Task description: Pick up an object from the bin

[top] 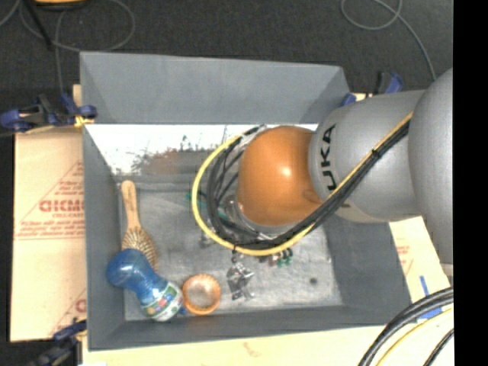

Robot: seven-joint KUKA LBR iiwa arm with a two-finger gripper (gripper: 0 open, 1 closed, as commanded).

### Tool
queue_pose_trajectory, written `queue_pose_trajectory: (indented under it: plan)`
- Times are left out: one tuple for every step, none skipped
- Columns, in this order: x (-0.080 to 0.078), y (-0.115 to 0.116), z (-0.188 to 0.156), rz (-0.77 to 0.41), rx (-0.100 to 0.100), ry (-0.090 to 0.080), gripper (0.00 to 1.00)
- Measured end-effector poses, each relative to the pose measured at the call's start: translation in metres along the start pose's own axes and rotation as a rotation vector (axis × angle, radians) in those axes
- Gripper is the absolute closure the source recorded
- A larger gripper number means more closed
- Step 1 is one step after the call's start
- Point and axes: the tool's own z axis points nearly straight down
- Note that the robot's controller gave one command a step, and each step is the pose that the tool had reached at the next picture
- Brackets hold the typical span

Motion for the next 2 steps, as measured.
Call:
queue_pose_trajectory:
  plan:
    - [-0.001,0.003,0.01,-0.011,0.003,-0.008,0.0]
    - [0.004,-0.004,0.023,-0.162,0.0,0.005,0.0]
